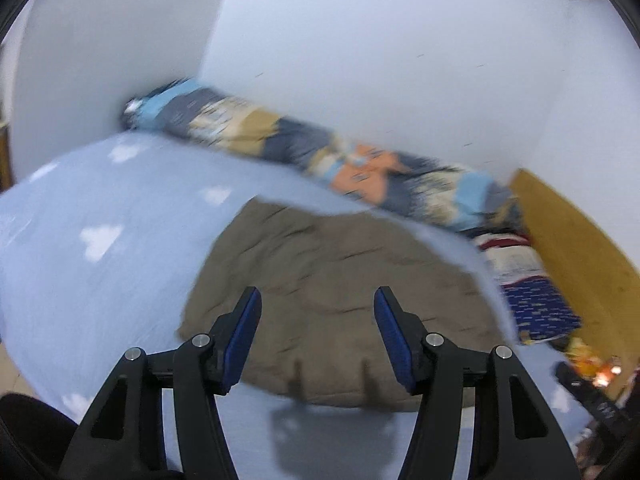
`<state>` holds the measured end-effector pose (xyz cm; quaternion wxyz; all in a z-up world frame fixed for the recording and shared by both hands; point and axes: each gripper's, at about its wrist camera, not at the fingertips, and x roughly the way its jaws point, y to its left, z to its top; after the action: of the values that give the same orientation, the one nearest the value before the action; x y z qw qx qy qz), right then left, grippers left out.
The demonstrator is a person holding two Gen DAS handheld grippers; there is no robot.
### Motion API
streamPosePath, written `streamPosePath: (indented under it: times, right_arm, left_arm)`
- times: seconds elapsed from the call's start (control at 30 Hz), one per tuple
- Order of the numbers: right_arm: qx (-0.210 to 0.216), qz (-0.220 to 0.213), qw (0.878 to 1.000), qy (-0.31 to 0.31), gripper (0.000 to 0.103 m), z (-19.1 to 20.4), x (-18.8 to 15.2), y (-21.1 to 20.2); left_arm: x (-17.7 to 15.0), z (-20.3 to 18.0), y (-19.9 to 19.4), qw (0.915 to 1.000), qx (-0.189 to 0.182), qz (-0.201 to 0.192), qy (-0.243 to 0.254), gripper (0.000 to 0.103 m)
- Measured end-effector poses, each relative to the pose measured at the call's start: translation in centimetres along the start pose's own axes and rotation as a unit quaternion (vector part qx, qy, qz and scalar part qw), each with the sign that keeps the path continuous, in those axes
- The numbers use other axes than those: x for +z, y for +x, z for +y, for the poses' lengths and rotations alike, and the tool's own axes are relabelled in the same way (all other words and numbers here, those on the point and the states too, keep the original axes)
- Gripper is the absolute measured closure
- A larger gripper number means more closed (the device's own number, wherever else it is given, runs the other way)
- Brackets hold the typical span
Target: Fold large clothes
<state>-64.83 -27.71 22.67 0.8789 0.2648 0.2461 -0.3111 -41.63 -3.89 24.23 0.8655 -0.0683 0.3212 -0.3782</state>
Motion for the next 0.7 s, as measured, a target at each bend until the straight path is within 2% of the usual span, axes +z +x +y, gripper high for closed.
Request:
streamPosePath:
  times: [0.2, 0.27, 0.3, 0.4, 0.47, 0.53, 0.57, 0.7]
  right_arm:
    - [0.071, -0.075, 0.994, -0.041, 0.056, 6.0, 3.7, -7.4]
    - [0.095, -0.114, 0.988, -0.053, 0.055, 8.0, 5.7, -10.7]
    - [0.103, -0.127, 0.985, -0.057, 0.050, 8.7, 6.3, -11.8]
    - [0.115, -0.174, 0.975, -0.075, 0.039, 10.8, 8.7, -15.0]
    - [0.106, -0.183, 0.974, -0.084, 0.038, 11.4, 9.5, -15.1]
    - [0.098, -0.172, 0.977, -0.084, 0.038, 11.5, 9.7, -13.6]
    - [0.094, -0.157, 0.980, -0.083, 0.038, 11.4, 9.6, -12.0]
    - [0.053, -0.109, 0.989, -0.085, 0.038, 10.4, 8.1, -5.9]
  left_arm:
    - [6.2, -5.4, -6.4, 0.9951, -0.087, -0.043, 0.021, 0.043]
    - [8.2, -6.8, -8.1, 0.9928, -0.102, -0.056, 0.031, 0.037]
    - [9.1, -7.5, -8.6, 0.9915, -0.106, -0.063, 0.041, 0.037]
    - [10.5, -8.6, -9.0, 0.9903, -0.094, -0.079, 0.066, 0.035]
    - [10.6, -8.5, -7.8, 0.9910, -0.088, -0.075, 0.068, 0.034]
    - [10.0, -8.1, -5.6, 0.9934, -0.072, -0.056, 0.070, 0.034]
    - [9.4, -7.9, -4.8, 0.9941, -0.068, -0.048, 0.070, 0.034]
    - [6.1, -5.6, 2.5, 0.9973, -0.031, 0.012, 0.066, 0.034]
